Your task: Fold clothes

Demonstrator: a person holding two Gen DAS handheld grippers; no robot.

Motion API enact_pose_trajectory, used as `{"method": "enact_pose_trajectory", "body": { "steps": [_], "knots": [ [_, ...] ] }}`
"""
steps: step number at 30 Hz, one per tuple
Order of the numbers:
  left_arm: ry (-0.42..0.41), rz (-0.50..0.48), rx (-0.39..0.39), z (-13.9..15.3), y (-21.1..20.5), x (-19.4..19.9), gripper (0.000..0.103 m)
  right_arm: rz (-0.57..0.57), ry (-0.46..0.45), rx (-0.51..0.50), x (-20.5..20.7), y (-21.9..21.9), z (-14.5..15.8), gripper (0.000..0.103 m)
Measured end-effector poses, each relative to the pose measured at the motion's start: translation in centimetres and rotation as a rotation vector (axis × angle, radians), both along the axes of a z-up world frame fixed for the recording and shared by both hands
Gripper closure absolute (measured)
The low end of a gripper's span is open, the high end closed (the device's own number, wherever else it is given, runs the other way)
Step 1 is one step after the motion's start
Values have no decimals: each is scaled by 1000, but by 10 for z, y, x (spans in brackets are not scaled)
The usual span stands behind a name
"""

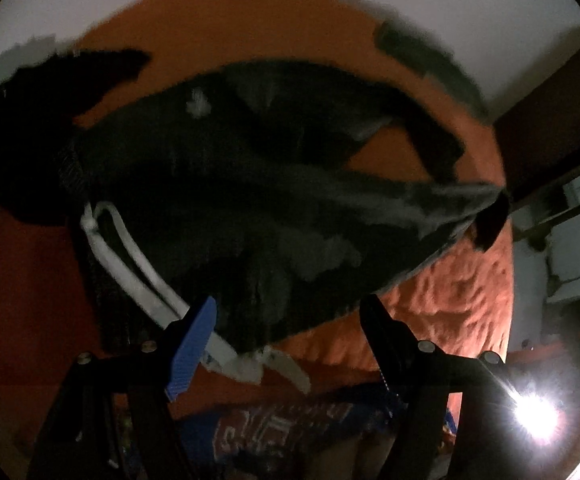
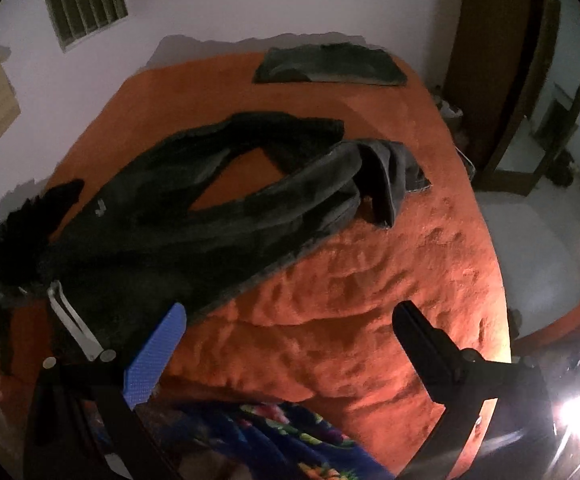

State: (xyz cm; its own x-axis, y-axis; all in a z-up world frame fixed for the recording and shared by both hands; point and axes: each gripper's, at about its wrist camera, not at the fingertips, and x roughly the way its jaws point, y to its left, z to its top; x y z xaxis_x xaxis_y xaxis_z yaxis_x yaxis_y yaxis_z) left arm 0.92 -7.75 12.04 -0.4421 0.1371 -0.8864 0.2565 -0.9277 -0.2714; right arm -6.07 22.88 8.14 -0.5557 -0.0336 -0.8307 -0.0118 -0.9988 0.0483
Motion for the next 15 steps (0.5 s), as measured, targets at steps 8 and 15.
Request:
{"method": "enact_pose_trajectory", "body": {
  "steps": [8,15],
  "knots": [
    [125,-31,-120,11,17,19,28,48,50,-22,19,31,-23,0],
    [13,-40,-303,-23,47,-1,28,54,7,-63,39,64,-58,0]
  ]
}}
